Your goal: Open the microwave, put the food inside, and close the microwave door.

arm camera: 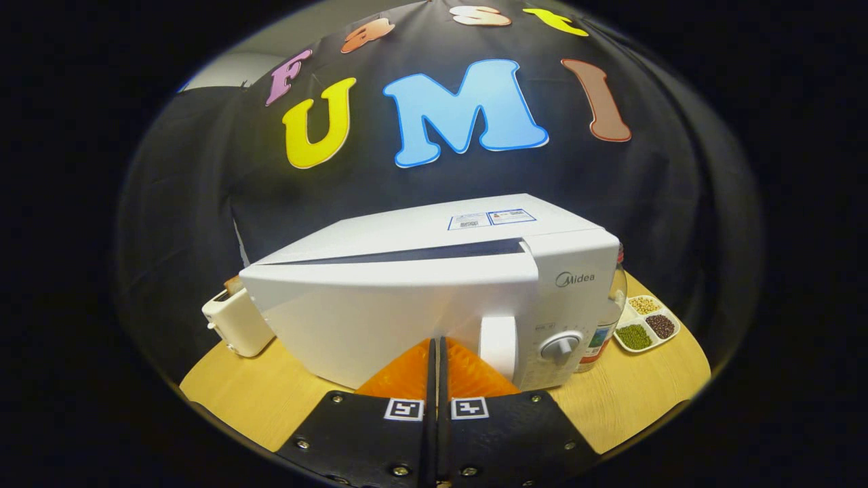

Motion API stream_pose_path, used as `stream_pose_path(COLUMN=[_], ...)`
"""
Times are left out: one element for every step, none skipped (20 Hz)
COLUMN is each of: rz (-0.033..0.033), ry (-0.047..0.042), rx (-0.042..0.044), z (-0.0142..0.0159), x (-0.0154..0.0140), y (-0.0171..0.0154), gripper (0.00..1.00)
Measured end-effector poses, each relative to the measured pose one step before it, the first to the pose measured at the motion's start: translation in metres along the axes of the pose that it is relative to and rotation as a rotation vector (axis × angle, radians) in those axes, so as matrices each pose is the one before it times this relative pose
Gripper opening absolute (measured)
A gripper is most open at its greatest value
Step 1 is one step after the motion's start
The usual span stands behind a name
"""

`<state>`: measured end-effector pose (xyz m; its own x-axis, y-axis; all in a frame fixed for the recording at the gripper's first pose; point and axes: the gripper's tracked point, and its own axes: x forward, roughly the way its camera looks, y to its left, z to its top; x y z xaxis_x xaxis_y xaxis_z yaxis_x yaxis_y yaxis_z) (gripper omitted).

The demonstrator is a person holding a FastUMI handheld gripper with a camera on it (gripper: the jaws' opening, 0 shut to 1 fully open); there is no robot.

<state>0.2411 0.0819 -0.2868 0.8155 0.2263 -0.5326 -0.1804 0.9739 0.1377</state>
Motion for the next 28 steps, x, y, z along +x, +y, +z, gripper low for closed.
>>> stream_pose_path(rz=[-0.01156,-0.00769,0.00001,-0.00279,-0.00577,-0.00807,-0.01048,-0.0074,-0.00946,-0.00822,0.00188,-0.00838,-0.01084,-0.00521,-0.00364,-0.00791,-0.01225,-0.0087,-0.01011,-0.01145,-0.01115,-0.01012,-0.00784,-0.00767,-0.00704,-0.00888,-0.00505,-0.01064], ry=[-0.00239,0.00854,-0.00088,-0.01141,-0.0109,-0.01022,0.01515,0.00255,-0.00231,-0.00902,-0.01762,-0.02635,-0.02827,-0.02446,-0.01889,-0.01573,-0.01301,-0.01178,-0.01233,-0.01315,-0.01459,-0.00887,-0.00342,-0.00505,-0.01259,-0.00886,-0.01048,-0.0127], rx=[0.00908,0.01896,0.005,-0.02463,-0.03249,-0.01841,-0.00251,0.01649,-0.01299,-0.00438,0.00544,-0.00353,-0.01246,-0.01194,-0.0117,-0.01267,-0.01308,-0.00883,-0.00759,-0.00368,0.00015,0.0037,0.00892,0.01019,0.00705,0.00034,0.00079,0.00126], z=[0.00238,0.00131,0.00044,0.00144,0.00096,0.00191,-0.00013,-0.00308,0.00328,0.00498,0.00655,0.00904,0.00847,0.00757,0.00488,0.00515,-0.00102,0.00403,0.00405,0.00451,0.00405,0.00367,0.00198,0.00236,0.00332,0.00234,0.00097,0.00146], x=[0.00597,0.00225,0.00078,0.00175,0.00083,0.00396,0.00167,0.00357,-0.00452,-0.00361,-0.00958,-0.01009,-0.01149,-0.01272,-0.01374,-0.01385,-0.01427,-0.01418,-0.01425,-0.01417,-0.01409,-0.01415,-0.01508,-0.01528,-0.01491,-0.01499,-0.01496,-0.01426], y=[-0.00259,-0.00103,0.00065,0.00019,-0.0008,-0.0017,-0.00321,0.0002,-0.00157,-0.00176,0.00214,-0.00106,-0.00259,0.00013,0.00115,0.00008,-0.00146,0.00025,0.0015,0.00063,0.00081,0.00127,0.00169,0.00168,0.00139,0.00096,0.00124,0.00069], gripper=[0.01,0.01,0.0,0.01,0.01,0.0,0.0,0.01,0.01,0.01,0.01,0.01,0.01,0.01,0.01,0.01,0.01,0.01,0.01,0.01,0.01,0.01,0.01,0.01,0.01,0.01,0.01,0.01])
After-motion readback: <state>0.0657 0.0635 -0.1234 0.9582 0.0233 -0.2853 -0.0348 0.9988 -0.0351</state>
